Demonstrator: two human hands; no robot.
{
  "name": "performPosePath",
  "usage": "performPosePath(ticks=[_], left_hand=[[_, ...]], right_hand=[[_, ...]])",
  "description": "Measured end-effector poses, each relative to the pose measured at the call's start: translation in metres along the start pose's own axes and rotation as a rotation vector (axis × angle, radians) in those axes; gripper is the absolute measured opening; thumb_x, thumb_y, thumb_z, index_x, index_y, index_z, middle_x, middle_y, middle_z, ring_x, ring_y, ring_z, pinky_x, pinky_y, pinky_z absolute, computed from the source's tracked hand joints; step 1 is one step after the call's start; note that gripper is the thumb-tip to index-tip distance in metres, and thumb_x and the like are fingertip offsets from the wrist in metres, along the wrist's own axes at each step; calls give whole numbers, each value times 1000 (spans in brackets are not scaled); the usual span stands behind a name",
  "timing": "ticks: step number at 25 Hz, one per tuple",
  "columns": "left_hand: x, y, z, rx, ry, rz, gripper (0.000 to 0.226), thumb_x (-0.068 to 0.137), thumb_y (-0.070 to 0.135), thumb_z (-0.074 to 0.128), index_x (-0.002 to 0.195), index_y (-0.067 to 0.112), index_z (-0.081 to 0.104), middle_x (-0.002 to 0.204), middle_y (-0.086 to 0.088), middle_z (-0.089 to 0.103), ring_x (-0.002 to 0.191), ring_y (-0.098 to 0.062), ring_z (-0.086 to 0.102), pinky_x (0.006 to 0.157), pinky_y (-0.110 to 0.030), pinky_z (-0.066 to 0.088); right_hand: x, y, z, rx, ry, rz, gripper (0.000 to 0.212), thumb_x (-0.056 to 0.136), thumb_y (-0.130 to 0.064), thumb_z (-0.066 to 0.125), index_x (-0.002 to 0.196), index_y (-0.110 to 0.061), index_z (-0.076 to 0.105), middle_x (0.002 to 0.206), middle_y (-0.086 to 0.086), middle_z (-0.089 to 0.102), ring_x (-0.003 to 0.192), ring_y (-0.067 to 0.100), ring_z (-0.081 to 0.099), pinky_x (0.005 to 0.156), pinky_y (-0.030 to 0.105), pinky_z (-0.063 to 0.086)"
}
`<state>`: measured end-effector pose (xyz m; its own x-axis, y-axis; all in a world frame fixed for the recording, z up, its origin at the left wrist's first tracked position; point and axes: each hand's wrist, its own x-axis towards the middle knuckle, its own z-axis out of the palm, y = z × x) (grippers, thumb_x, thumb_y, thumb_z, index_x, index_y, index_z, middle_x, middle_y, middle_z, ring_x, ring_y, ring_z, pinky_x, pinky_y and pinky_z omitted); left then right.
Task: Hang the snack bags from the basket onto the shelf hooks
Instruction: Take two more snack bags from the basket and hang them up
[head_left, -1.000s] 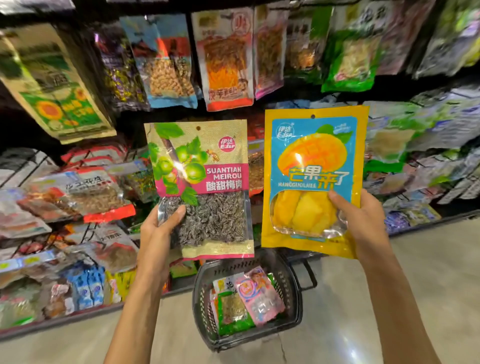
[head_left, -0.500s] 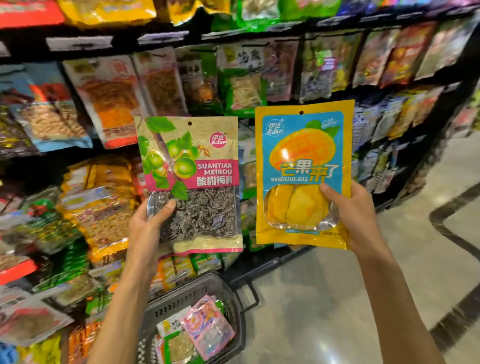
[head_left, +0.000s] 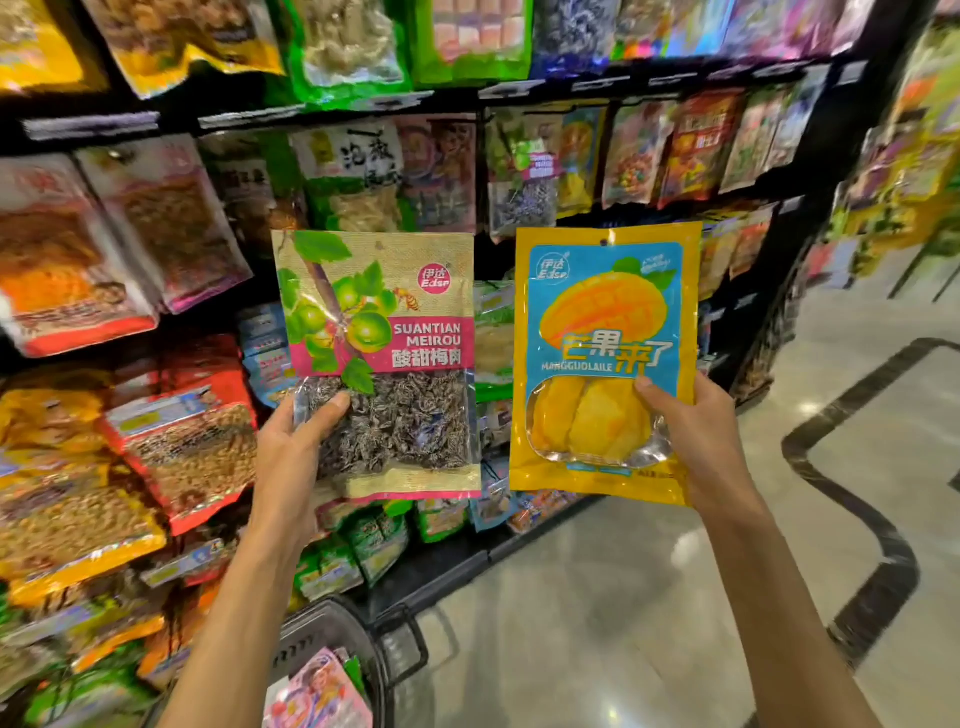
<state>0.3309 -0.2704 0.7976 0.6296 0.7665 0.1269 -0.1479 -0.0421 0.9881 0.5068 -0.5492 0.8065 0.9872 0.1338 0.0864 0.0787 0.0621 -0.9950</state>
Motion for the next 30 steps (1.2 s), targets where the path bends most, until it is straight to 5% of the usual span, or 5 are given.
performPosePath(ticks=[7, 11, 20, 25, 30], left_hand=[[61, -16, 102, -15, -66, 20, 30, 92, 21, 63, 123, 22, 64, 109, 14, 72, 99, 7, 64, 86, -14, 49], [116, -30, 176, -42, -58, 33, 32, 89, 27, 68, 121, 26, 66, 120, 8, 69, 118, -12, 61, 108, -44, 41], [205, -35, 321, -81, -18, 31, 27, 90, 23, 69, 117, 27, 65, 109, 20, 69, 103, 9, 61, 82, -12, 44], [250, -36, 374, -18, 10, 63, 25, 88, 27, 70, 113, 29, 68, 114, 10, 71, 113, -12, 64, 103, -43, 46], [283, -32, 429, -43, 149, 93, 20, 88, 18, 69, 107, 25, 70, 105, 10, 74, 104, -9, 67, 102, -39, 49]], right_hand=[[100, 10, -35, -11, -1, -71, 16, 93, -14, 65, 104, -26, 68, 98, -13, 72, 88, 1, 69, 75, 24, 56], [178, 5, -57, -53, -6, -101, 19, 93, -13, 65, 98, -31, 69, 98, -13, 73, 90, 4, 70, 78, 27, 56], [351, 1, -89, -79, -43, -124, 20, 94, -18, 64, 113, -21, 68, 108, -6, 72, 98, 11, 68, 77, 28, 55], [433, 8, -94, -64, -108, -102, 23, 94, -23, 64, 117, -21, 69, 108, -10, 72, 101, 10, 67, 80, 30, 54], [509, -1, -101, -57, -190, -137, 23, 95, -19, 63, 118, -19, 68, 102, -16, 70, 95, 2, 65, 72, 21, 50]])
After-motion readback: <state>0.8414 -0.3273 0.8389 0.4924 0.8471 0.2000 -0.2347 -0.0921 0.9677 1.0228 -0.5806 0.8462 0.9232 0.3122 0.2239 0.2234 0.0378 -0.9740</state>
